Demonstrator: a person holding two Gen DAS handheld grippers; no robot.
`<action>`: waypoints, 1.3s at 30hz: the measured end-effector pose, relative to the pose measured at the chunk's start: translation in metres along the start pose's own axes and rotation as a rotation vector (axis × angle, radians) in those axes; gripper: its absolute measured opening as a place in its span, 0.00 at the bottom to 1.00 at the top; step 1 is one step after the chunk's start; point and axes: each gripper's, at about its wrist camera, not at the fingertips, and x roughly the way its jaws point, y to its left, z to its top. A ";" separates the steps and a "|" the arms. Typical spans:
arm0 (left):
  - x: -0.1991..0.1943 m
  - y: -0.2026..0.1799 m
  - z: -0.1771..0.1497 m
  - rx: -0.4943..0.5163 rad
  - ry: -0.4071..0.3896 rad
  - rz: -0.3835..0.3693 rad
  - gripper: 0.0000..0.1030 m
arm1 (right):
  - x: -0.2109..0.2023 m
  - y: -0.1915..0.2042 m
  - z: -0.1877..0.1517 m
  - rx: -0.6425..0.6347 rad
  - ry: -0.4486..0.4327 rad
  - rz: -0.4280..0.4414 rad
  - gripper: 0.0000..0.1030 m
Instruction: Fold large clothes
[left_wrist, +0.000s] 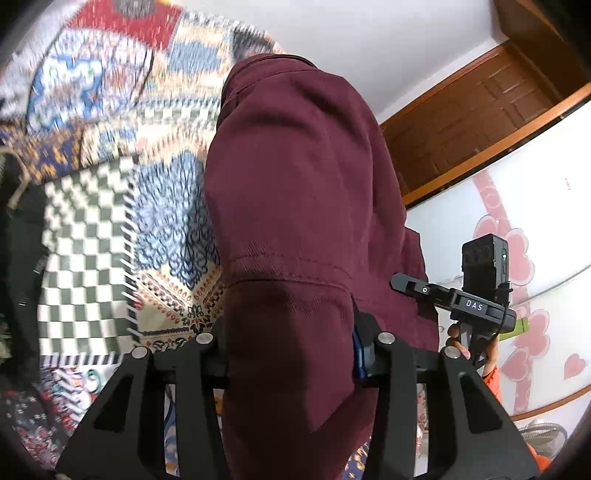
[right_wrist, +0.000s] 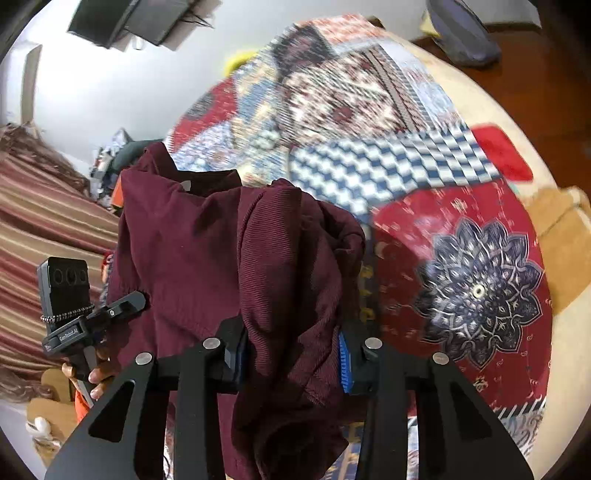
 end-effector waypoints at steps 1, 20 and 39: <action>-0.010 -0.003 0.001 0.004 -0.017 -0.004 0.43 | -0.005 0.012 0.001 -0.017 -0.016 0.004 0.33; -0.279 0.051 0.012 -0.002 -0.341 0.109 0.43 | 0.026 0.248 0.028 -0.308 -0.106 0.150 0.33; -0.289 0.286 0.015 -0.356 -0.260 0.195 0.51 | 0.242 0.307 0.041 -0.253 0.097 0.087 0.41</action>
